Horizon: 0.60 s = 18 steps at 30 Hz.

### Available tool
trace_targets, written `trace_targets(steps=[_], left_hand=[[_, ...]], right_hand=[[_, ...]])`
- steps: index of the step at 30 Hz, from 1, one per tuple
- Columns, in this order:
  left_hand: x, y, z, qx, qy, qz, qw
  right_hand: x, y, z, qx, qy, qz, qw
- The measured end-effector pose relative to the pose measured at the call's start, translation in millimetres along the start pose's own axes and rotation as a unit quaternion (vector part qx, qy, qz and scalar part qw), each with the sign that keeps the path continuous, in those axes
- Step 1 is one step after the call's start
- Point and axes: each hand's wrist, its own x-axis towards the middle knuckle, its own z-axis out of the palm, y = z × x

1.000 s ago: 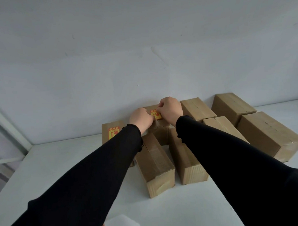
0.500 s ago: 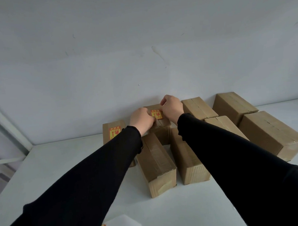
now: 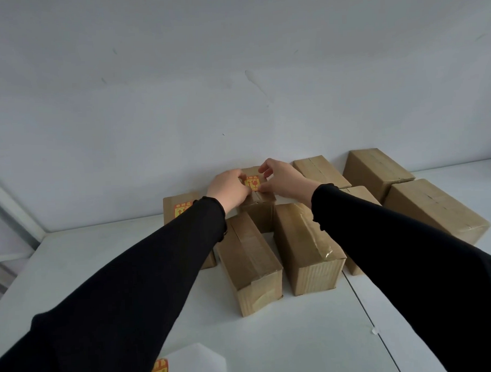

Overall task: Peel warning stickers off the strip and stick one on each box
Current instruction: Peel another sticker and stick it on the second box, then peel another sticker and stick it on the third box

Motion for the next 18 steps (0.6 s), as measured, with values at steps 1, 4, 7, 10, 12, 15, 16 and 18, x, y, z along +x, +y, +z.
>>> trace_targets(steps=[1, 4, 7, 10, 12, 15, 16, 18], left_hand=[[1, 0, -1, 0.002, -0.007, -0.006, 1.000], [3, 1, -2, -0.001, -0.020, -0.018, 1.000], [0, -1, -6, -0.002, -0.016, -0.014, 1.000], [-18, -7, -22, -0.004, 0.014, 0.004, 1.000], [-38, -11, -36, -0.005, 0.036, 0.027, 0.999], [-79, -19, -60, 0.011, 0.056, 0.073, 0.996], [-94, -24, -67, 0.023, 0.058, 0.091, 0.994], [-128, -36, -79, 0.048, 0.059, 0.120, 0.990]], right_hand=[[-1, 0, 0, -0.001, 0.004, 0.000, 1.000], [-2, 0, 1, -0.003, 0.006, 0.000, 1.000], [-8, -1, -3, -0.020, 0.018, 0.002, 1.000], [-21, -5, -12, -0.050, 0.057, -0.003, 0.997], [-37, -11, -19, -0.068, 0.079, -0.020, 0.994], [-70, -28, -20, -0.098, 0.096, -0.072, 0.988], [-84, -35, -17, -0.105, 0.097, -0.094, 0.985], [-114, -50, -9, -0.115, 0.099, -0.143, 0.978]])
